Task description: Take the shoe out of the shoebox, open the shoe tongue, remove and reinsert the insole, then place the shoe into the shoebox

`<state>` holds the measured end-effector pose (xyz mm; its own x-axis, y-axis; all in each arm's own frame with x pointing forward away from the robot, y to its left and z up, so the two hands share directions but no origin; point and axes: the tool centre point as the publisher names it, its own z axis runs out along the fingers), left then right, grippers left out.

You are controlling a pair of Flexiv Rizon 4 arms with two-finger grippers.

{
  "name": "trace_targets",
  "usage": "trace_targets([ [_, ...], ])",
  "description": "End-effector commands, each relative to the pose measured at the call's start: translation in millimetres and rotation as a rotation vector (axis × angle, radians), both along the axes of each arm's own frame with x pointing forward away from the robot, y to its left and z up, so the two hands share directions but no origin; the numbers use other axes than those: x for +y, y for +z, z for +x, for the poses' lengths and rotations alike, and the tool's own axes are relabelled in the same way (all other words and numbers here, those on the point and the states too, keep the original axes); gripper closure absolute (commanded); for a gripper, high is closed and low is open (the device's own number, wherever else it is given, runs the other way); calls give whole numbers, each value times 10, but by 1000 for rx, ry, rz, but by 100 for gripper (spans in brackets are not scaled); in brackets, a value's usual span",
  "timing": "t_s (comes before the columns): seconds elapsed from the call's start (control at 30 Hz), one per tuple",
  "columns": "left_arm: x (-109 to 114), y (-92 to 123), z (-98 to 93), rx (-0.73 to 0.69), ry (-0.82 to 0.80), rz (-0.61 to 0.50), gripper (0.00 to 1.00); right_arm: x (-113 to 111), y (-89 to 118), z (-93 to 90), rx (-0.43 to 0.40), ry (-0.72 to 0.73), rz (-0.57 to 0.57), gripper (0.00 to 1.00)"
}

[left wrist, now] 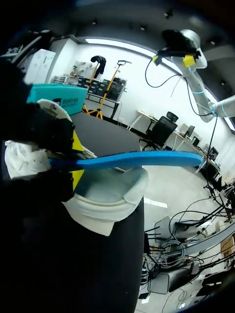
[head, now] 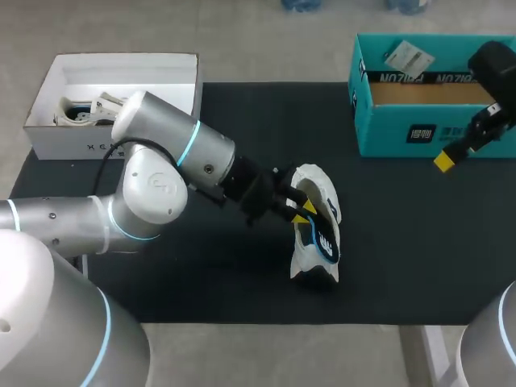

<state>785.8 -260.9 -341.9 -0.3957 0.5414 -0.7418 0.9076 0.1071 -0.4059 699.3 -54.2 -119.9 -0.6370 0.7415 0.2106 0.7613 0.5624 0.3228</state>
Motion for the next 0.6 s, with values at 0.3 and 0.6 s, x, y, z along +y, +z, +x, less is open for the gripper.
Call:
trace_targets([
  [0.3, -22, 122, -213, -10, -18, -10, 56, 13, -5, 30, 5, 1, -3, 0],
  [0.6, -86, 77, -284, -14, -47, 13, 100, 13, -5, 30, 5, 1, -3, 0],
])
